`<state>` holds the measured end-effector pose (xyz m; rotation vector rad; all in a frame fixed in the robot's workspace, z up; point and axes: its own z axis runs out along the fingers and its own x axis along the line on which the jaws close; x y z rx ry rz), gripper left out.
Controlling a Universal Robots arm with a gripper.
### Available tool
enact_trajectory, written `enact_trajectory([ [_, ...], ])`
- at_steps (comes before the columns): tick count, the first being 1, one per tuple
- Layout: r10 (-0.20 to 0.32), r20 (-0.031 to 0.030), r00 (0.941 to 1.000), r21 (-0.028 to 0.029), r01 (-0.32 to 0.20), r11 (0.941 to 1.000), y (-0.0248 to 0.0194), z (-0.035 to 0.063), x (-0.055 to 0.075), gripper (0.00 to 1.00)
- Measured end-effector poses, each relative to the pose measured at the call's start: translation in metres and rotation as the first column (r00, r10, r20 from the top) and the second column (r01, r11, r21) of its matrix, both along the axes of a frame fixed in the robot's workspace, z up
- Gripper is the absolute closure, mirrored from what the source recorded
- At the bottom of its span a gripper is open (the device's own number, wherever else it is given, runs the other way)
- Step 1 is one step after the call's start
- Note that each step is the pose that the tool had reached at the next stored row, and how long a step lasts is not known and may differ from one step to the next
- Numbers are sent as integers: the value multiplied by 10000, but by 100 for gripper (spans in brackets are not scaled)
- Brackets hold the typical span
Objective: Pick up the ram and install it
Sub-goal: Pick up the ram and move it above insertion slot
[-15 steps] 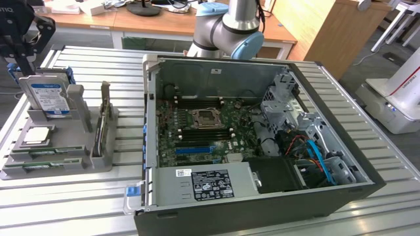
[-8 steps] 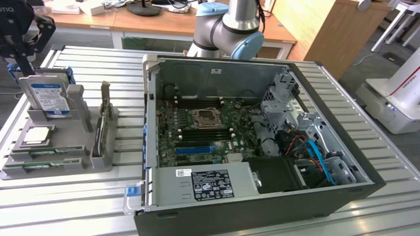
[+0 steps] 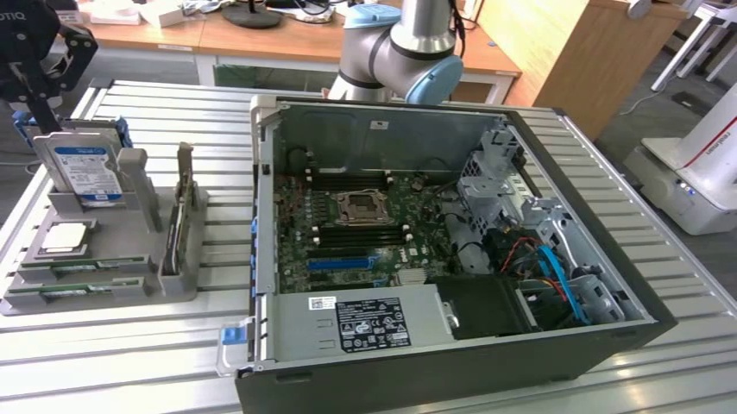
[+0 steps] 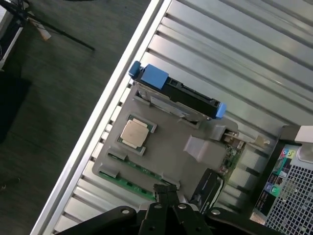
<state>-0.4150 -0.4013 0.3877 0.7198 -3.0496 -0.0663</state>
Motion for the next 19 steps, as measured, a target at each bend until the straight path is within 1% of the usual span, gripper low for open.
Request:
enact_trajectory([
  [3, 396, 0, 9992, 0, -396, 9992, 0, 0, 0, 89],
  [5, 679, 0, 9977, 0, -679, 9977, 0, 0, 0, 89],
  [8, 1144, 0, 9934, 0, -1144, 9934, 0, 0, 0, 89],
  [10, 1467, -1, 9892, 0, -1467, 9892, 0, 0, 0, 89],
  [12, 1792, -1, 9838, 0, -1792, 9838, 0, -1, 0, 89],
  [15, 2303, 0, 9731, 0, -2303, 9731, 0, -1, 0, 89],
  [17, 2645, 0, 9644, 0, -2645, 9644, 0, -2, 0, 89],
  [19, 3007, 0, 9537, 0, -3007, 9537, 0, -2, 0, 89],
])
